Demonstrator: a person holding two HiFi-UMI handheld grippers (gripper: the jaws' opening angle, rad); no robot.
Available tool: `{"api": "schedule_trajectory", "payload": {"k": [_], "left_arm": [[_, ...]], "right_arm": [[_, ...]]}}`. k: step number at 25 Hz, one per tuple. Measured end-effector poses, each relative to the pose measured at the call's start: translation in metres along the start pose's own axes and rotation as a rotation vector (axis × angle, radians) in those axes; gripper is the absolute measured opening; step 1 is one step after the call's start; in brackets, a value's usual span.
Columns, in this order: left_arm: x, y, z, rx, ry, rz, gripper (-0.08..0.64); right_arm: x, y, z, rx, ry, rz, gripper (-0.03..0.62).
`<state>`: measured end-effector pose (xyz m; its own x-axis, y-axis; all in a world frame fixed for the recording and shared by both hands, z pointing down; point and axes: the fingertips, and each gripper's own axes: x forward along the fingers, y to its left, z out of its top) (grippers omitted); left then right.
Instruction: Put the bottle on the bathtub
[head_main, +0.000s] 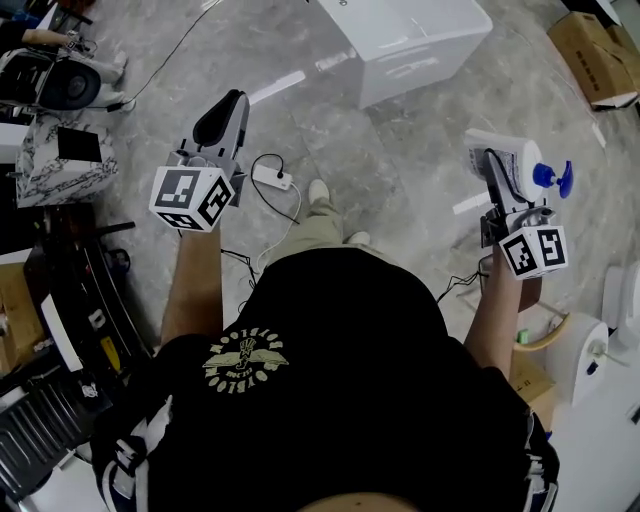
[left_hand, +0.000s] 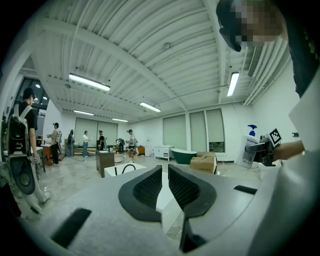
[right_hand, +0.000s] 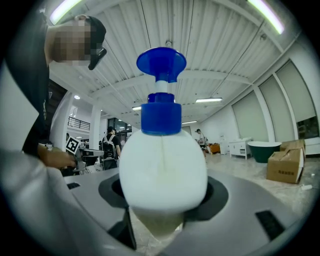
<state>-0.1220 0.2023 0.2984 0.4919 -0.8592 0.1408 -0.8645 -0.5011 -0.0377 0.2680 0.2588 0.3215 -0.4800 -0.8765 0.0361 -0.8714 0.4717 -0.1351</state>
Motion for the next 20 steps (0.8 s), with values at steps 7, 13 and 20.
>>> {"api": "schedule_trajectory", "payload": {"k": [7,13,20], "left_arm": [[0.017,0.02,-0.007,-0.006,0.027,-0.017,0.041],[0.044,0.06,-0.006,-0.018,0.025,-0.015,0.038],[0.093,0.108,-0.001,-0.03,0.008,-0.059,0.038]], "right_arm": [[0.029,0.0,-0.008,0.021,0.021,-0.008,0.261],[0.079,0.002,0.0,0.004,0.014,0.005,0.261],[0.139,-0.002,0.021,-0.017,-0.002,-0.026,0.261]]}}
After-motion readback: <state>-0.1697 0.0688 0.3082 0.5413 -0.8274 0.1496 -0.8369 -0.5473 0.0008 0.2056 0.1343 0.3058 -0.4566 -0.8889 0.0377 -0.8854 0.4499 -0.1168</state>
